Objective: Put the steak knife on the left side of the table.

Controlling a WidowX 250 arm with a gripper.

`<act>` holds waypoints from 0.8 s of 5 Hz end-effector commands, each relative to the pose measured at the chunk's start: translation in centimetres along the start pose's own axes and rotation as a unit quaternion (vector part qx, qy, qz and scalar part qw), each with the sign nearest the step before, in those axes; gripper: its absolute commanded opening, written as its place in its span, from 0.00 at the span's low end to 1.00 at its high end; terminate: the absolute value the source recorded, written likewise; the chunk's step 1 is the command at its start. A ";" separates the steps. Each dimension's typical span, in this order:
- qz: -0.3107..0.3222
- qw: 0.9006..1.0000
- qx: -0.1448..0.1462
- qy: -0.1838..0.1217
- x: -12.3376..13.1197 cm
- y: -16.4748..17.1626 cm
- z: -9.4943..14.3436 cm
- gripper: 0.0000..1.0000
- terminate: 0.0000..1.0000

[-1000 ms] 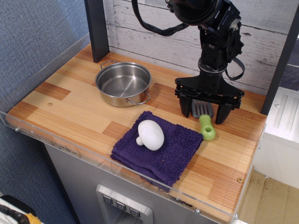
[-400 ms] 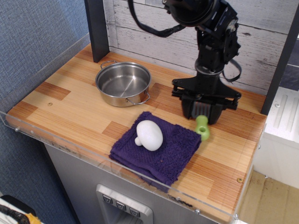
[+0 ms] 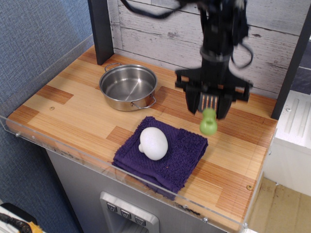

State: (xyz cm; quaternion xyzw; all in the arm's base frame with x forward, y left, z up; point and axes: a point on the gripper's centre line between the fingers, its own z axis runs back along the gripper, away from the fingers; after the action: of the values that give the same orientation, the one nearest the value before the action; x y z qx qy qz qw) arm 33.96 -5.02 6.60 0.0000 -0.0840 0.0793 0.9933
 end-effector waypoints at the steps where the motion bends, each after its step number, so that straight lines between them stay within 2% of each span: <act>1: 0.042 0.995 -0.019 -0.083 0.3 3.8 6.6 0.00 0.00; 2: 0.062 0.995 -0.015 -0.079 -0.4 8.1 6.6 0.00 0.00; 3: 0.071 0.996 -0.012 -0.054 -1.2 13.3 5.7 0.00 0.00; 4: 0.027 0.998 -0.036 -0.043 -1.3 18.5 4.7 0.00 0.00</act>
State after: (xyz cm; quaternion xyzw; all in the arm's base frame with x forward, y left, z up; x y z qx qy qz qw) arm 28.75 12.83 9.40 -0.0471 -0.1050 0.0962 0.9887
